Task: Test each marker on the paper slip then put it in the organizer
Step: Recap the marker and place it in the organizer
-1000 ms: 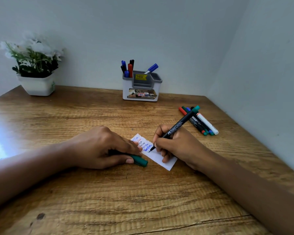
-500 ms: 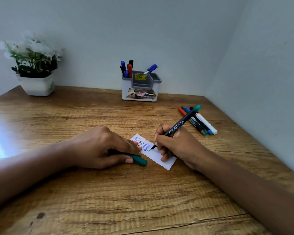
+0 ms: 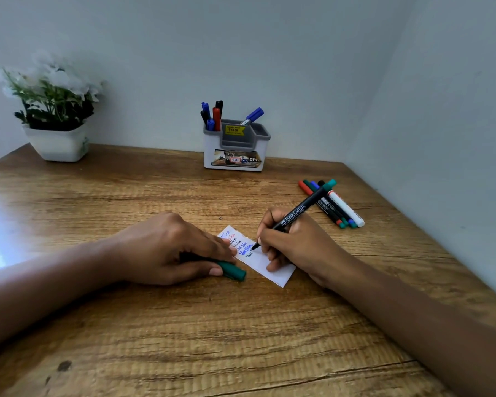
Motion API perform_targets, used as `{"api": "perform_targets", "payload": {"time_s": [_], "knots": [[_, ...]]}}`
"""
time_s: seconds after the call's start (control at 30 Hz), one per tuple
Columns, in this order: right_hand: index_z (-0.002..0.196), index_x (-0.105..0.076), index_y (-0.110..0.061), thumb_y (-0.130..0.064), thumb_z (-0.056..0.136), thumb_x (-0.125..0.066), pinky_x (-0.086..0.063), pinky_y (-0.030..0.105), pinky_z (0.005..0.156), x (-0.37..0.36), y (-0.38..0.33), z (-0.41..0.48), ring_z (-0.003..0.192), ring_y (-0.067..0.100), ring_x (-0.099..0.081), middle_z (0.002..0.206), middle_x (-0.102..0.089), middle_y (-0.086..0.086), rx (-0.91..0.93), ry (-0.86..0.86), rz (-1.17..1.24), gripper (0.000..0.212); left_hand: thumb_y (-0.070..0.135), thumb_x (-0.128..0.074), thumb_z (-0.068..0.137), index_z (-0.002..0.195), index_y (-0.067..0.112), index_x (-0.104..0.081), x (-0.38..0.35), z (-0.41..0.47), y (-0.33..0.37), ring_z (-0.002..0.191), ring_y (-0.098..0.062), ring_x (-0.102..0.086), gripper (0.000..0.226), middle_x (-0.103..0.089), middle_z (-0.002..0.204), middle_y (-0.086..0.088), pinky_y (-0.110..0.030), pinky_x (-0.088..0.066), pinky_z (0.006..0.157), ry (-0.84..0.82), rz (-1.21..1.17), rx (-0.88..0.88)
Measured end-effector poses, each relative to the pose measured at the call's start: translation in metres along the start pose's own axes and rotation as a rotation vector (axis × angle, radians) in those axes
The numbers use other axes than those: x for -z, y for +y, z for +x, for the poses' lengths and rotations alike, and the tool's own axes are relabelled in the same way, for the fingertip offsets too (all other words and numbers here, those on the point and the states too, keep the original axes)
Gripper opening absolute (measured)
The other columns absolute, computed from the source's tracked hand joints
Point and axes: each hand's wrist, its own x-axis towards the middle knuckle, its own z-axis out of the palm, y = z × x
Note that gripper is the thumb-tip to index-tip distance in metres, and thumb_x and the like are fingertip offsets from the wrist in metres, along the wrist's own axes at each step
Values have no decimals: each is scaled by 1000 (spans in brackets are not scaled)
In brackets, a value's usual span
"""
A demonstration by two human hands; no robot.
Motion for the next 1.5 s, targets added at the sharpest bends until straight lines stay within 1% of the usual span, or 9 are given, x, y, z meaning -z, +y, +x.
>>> {"api": "perform_targets", "payload": {"time_s": [0.87, 0.93, 1.0, 1.1, 1.17, 1.23, 1.37, 1.43, 1.5], "knots": [[68, -51, -9, -6, 83, -56, -50, 24, 46, -1, -2, 1, 46, 8, -51, 58, -51, 6, -19, 66, -27, 16, 38, -56, 93, 120, 23, -68, 1, 1, 1, 116, 6, -56, 33, -66, 120, 15, -27, -56, 86, -20, 7, 29], [70, -51, -8, -5, 85, -54, -49, 22, 43, 2, -3, 2, 45, 8, -49, 59, -50, 7, -69, 77, 106, 15, 37, -56, 93, 120, 24, -67, 2, 1, 1, 117, 6, -56, 33, -66, 121, 15, -28, -57, 86, -20, 7, 38], [69, -53, -8, -2, 86, -53, -48, 21, 41, 9, -4, 5, 45, 8, -47, 60, -50, 7, -135, 91, 392, 18, 38, -56, 93, 121, 24, -66, 1, 1, 1, 117, 6, -56, 33, -66, 121, 16, -29, -57, 85, -19, 0, 51], [68, -59, -10, -2, 86, -54, -48, 22, 40, 17, -5, 7, 44, 7, -45, 61, -52, 5, -144, 86, 619, 19, 43, -56, 92, 122, 28, -64, 1, 0, 0, 113, 3, -59, 34, -65, 121, 18, -32, -58, 83, 2, -77, 107], [76, -61, -11, -1, 86, -56, -47, 22, 40, 17, -5, 6, 45, 6, -44, 59, -50, 1, -96, 60, 573, 15, 48, -57, 90, 121, 32, -64, 2, 0, -1, 113, 2, -60, 36, -64, 121, 21, -29, -56, 88, 54, -155, 172], [82, -62, -12, 1, 86, -56, -47, 22, 42, 17, -10, 4, 46, 6, -44, 58, -48, 0, -15, 57, 511, 15, 54, -58, 86, 117, 41, -65, 4, 2, 2, 112, 5, -60, 34, -62, 119, 28, -18, -52, 91, 138, -238, 259], [80, -70, -13, 1, 88, -52, -52, 25, 48, 22, -22, -1, 54, 7, -54, 61, -56, 0, 163, 47, 521, 24, 54, -62, 81, 98, 47, -69, 3, 10, 7, 91, 5, -67, 20, -68, 99, 32, -8, -50, 71, 312, -310, 438], [81, -74, -12, -3, 91, -46, -53, 26, 50, 24, -25, -4, 56, 9, -57, 64, -60, 3, 205, 29, 552, 31, 60, -62, 77, 90, 49, -70, 1, 13, 6, 84, -8, -69, 19, -71, 92, 27, -22, -56, 70, 390, -320, 510], [80, -75, -11, -4, 93, -43, -54, 26, 50, 25, -27, -6, 55, 10, -57, 65, -62, 4, 226, 33, 545, 35, 71, -60, 71, 99, 50, -70, 1, 14, 7, 84, -20, -70, 37, -74, 91, 19, -47, -57, 77, 417, -356, 539]]}}
